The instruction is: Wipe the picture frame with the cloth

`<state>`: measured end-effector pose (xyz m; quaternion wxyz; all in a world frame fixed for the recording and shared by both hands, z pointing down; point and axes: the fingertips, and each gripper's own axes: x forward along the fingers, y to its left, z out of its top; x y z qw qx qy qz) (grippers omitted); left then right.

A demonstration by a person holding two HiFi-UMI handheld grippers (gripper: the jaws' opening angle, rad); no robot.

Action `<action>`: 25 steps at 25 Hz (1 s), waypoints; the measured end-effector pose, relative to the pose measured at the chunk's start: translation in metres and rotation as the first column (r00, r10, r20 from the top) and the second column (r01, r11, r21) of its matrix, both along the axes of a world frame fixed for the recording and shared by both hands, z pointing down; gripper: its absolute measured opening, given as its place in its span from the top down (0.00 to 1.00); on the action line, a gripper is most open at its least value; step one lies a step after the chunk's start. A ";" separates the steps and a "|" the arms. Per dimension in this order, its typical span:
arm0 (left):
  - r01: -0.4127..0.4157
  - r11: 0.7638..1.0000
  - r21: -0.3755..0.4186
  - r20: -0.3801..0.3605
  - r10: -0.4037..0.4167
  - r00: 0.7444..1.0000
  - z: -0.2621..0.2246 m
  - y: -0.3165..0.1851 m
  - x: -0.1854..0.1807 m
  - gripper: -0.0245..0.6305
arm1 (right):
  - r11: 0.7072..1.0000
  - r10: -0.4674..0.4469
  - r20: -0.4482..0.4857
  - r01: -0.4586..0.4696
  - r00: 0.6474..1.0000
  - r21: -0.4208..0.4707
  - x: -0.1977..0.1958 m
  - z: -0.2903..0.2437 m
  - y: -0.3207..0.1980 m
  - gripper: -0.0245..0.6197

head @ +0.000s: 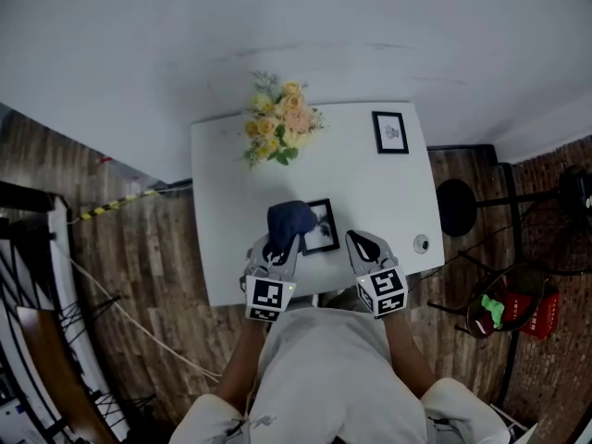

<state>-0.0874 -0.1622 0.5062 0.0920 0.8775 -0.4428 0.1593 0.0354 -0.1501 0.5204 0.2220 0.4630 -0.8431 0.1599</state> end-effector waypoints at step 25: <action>0.028 0.984 -0.178 0.081 -0.013 0.997 0.074 -0.016 0.039 0.84 | 0.973 -0.103 -0.006 0.100 0.995 -0.207 0.006 0.097 -0.004 0.95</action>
